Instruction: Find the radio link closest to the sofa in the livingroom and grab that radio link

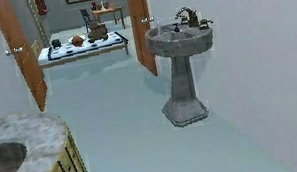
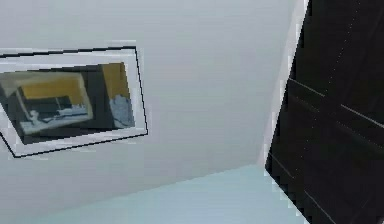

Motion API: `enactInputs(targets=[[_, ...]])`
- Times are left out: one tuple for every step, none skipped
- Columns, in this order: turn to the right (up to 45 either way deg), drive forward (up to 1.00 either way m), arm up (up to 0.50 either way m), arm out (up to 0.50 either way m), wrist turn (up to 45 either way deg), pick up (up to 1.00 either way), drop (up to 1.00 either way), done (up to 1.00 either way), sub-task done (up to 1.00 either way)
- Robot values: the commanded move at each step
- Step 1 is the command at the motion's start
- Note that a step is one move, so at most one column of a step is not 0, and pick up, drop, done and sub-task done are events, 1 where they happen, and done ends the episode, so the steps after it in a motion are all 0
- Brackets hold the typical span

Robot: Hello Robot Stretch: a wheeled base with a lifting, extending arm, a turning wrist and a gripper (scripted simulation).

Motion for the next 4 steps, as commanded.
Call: enactInputs(targets=[[0.0, 0.55, 0.00, 0.00, 0.0, 0.00, 0.00, 0.00, 0.00], [-12.0, 0.00, 0.00, 0.00, 0.0, 0.00, 0.00, 0.00, 0.00], [0.0, 1.00, 0.00, 0.00, 0.0, 0.00, 0.00, 0.00, 0.00], [-3.0, 0.00, 0.00, 0.00, 0.0, 0.00, 0.00, 0.00, 0.00]])
